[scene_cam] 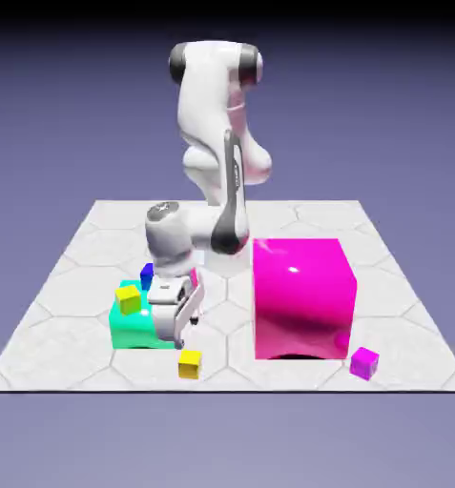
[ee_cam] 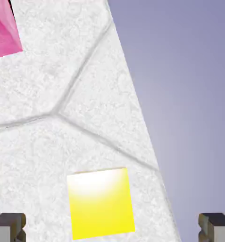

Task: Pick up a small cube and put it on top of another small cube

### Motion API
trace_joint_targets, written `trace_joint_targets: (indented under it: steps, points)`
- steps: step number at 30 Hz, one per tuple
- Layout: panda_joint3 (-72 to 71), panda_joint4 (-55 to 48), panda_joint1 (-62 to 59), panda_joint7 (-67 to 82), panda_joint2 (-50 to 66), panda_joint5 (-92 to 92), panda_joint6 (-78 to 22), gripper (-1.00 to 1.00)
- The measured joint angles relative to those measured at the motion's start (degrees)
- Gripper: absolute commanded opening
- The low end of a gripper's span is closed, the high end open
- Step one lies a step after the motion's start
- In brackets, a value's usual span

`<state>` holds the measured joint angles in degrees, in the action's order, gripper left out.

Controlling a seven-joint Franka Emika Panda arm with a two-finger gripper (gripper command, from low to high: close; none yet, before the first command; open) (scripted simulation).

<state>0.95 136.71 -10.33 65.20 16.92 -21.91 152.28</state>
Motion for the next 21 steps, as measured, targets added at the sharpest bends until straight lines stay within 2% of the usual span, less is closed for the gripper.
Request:
trace_joint_targets:
  steps: [2, 7, 8, 10, 15, 17, 21]
  points:
    - [0.02, -0.45, -0.20, 1.99, 0.92, -0.40, -0.40, 0.00]
    - [-3.67, -2.92, -2.05, 5.42, 11.29, -4.32, 7.62, 0.00]
    - [-3.79, -3.01, -2.11, 5.53, 11.63, -4.45, 7.89, -1.00]
    - [-3.79, -3.01, -2.11, 5.53, 11.63, -4.45, 7.88, -1.00]
    - [-0.10, -0.53, -0.26, 2.09, 1.26, -0.52, -0.19, -1.00]
    - [0.02, -0.45, -0.20, 1.98, 0.91, -0.39, -0.46, -1.00]
    - [5.24, 2.94, 0.58, 9.27, -7.39, 5.71, -6.23, -1.00]
